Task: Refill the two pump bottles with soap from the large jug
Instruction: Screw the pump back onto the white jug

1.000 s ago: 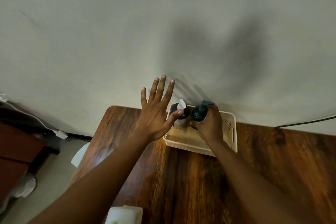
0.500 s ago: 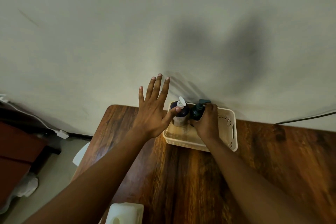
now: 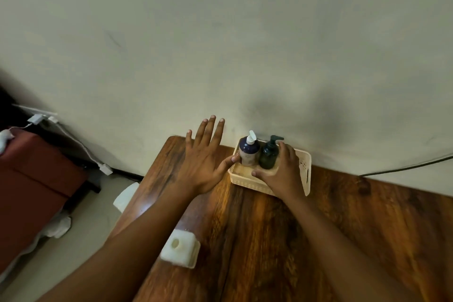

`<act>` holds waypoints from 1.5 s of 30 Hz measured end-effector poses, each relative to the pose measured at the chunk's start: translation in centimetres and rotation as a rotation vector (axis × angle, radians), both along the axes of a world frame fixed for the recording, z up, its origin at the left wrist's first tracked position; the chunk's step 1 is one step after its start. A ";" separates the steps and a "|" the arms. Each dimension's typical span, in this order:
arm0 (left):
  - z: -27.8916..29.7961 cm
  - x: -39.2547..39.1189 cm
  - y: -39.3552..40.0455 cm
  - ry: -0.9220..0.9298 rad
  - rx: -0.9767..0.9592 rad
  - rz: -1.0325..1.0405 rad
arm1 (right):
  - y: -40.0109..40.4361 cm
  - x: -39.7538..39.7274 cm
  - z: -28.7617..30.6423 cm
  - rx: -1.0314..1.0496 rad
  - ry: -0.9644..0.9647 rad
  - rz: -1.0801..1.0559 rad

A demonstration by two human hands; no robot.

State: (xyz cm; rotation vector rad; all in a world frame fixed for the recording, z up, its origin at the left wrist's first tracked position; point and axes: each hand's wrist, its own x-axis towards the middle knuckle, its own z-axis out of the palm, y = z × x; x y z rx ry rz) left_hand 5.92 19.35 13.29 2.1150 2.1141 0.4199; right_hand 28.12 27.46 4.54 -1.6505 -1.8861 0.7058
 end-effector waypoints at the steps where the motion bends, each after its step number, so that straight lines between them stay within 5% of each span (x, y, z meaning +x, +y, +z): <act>1: 0.8 0.0 -1.1 0.020 -0.015 0.014 | -0.8 -0.2 0.7 -0.003 0.005 0.037; 13: 0.2 -3.8 -12.7 -0.100 0.108 0.159 | -10.7 -5.7 5.5 -0.168 0.098 0.470; 21: -1.8 -5.8 -19.4 -0.201 0.094 0.299 | -16.4 -8.5 3.9 -0.313 -0.042 0.653; 31: -5.6 -7.9 -22.4 -0.367 -0.016 0.427 | -20.4 -12.0 -3.8 -0.444 -0.014 0.565; 45: -11.5 -10.6 -18.6 -0.451 -0.131 0.462 | -21.5 -12.9 -8.1 -0.259 0.057 0.327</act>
